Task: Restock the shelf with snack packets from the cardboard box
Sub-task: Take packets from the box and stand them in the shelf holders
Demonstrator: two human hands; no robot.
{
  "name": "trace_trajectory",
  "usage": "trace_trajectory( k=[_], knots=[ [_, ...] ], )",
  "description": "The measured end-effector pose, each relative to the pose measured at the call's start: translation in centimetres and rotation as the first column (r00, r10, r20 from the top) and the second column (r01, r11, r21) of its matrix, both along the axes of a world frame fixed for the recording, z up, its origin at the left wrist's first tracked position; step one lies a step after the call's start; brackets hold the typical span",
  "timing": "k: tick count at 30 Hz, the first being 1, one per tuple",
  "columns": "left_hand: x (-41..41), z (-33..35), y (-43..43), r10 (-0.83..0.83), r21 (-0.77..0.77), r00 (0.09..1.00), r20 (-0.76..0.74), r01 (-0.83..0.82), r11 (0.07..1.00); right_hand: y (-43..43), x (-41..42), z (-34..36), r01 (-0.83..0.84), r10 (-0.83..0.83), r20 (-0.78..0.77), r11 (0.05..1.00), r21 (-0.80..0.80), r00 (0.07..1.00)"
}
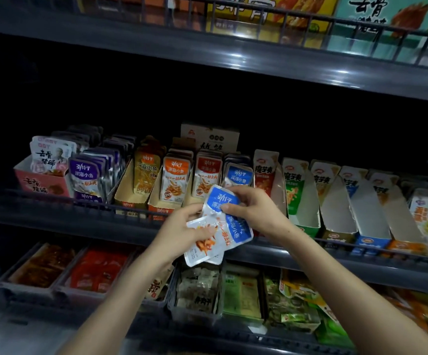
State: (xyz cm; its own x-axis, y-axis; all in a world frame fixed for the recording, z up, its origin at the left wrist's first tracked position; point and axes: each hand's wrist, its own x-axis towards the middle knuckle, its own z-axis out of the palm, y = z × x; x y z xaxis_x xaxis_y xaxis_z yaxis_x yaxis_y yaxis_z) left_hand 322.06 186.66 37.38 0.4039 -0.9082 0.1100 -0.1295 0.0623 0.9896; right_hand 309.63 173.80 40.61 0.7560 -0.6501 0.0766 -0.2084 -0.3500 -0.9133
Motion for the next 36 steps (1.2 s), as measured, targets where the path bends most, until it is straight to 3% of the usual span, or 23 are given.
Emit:
trace_trajectory(
  k=[2, 4, 6, 8, 14, 19, 22, 24, 26, 29, 32, 36],
  knots=[
    [-0.2, 0.0, -0.3, 0.010, -0.003, 1.000, 0.024, -0.010, 1.000, -0.1, -0.5, 0.2, 0.009, -0.009, 0.042, 1.000, 0.008, 0.999],
    [-0.5, 0.1, -0.5, 0.037, -0.021, 0.999, 0.001, -0.037, 0.999, -0.3, -1.2, 0.4, -0.021, 0.005, 0.117, 0.991, 0.135, 0.993],
    [-0.8, 0.3, -0.8, 0.075, -0.036, 0.992, -0.106, -0.079, 0.996, -0.7, -1.9, 0.3, -0.096, 0.044, 0.188, 0.955, 0.280, 0.981],
    [-0.8, 0.4, -0.8, 0.057, -0.039, 0.979, -0.195, -0.065, 0.997, -0.9, -2.4, 0.2, -0.111, 0.049, 0.199, 0.944, 0.312, 0.979],
    [-0.5, 0.1, -0.9, -0.043, 0.058, 0.999, 0.021, 0.042, 0.997, -0.9, -2.4, 0.1, -0.006, -0.002, 0.050, 0.986, 0.168, 0.999],
    [-0.6, -0.1, -1.1, -0.055, 0.042, 0.998, 0.004, 0.055, 0.998, -1.1, -2.6, 0.9, -0.021, 0.020, 0.008, 0.996, 0.082, 1.000],
    [-0.1, -0.4, -1.4, 0.056, 0.047, 0.990, 0.132, -0.063, 0.997, -2.0, -3.0, 2.5, 0.081, -0.078, 0.063, 0.996, -0.033, 0.995],
    [0.6, -1.0, -1.5, 0.256, 0.033, 0.902, 0.347, -0.284, 0.958, -3.3, -2.9, 3.2, 0.227, -0.208, 0.171, 0.969, -0.099, 0.963],
    [1.1, -1.6, -1.6, 0.413, -0.002, 0.712, 0.569, -0.501, 0.866, -4.7, -2.3, 3.3, 0.326, -0.286, 0.248, 0.935, -0.142, 0.926],
    [1.7, -2.2, -2.4, 0.468, -0.009, 0.532, 0.706, -0.654, 0.757, -6.5, -0.5, 2.3, 0.392, -0.348, 0.190, 0.869, -0.301, 0.918],
    [1.8, -2.7, -3.6, 0.431, 0.016, 0.454, 0.780, -0.703, 0.711, -7.4, 1.2, 0.7, 0.386, -0.403, 0.076, 0.781, -0.491, 0.912],
    [1.4, -3.3, -4.8, 0.400, 0.040, 0.432, 0.808, -0.719, 0.694, -7.6, 2.4, -1.0, 0.306, -0.456, -0.085, 0.712, -0.632, 0.886]
  ],
)
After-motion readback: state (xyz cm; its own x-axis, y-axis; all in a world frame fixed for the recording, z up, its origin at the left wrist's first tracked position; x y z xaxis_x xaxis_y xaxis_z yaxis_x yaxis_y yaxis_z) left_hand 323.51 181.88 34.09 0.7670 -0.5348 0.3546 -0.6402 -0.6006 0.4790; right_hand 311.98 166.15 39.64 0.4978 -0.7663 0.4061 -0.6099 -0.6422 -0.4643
